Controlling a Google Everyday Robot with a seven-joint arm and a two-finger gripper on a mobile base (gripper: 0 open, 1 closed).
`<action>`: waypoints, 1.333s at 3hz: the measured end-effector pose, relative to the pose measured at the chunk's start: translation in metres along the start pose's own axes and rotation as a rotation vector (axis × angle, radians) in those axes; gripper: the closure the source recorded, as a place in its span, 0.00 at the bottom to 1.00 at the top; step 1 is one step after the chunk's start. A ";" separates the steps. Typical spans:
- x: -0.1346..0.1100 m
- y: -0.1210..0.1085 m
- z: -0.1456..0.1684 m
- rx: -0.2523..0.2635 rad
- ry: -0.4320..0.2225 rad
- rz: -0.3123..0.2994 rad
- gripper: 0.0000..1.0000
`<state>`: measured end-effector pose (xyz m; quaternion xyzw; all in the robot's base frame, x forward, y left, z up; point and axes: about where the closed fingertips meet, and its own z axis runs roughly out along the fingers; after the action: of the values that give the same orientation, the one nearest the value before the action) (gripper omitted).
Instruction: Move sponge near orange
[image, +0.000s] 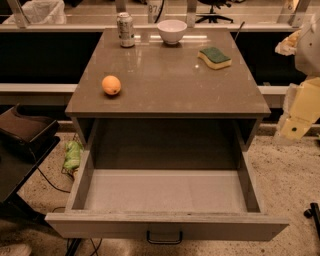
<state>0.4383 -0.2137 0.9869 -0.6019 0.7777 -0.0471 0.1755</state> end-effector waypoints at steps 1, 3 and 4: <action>0.000 0.000 0.000 0.000 0.000 0.000 0.00; 0.025 -0.050 0.018 0.164 -0.061 0.165 0.00; 0.052 -0.088 0.038 0.257 -0.158 0.279 0.00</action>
Offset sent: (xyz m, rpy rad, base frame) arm 0.0579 -0.0318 0.0035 0.0612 -0.1813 -0.1954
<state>0.5205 -0.2822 0.9646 -0.4626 0.8250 -0.0737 0.3163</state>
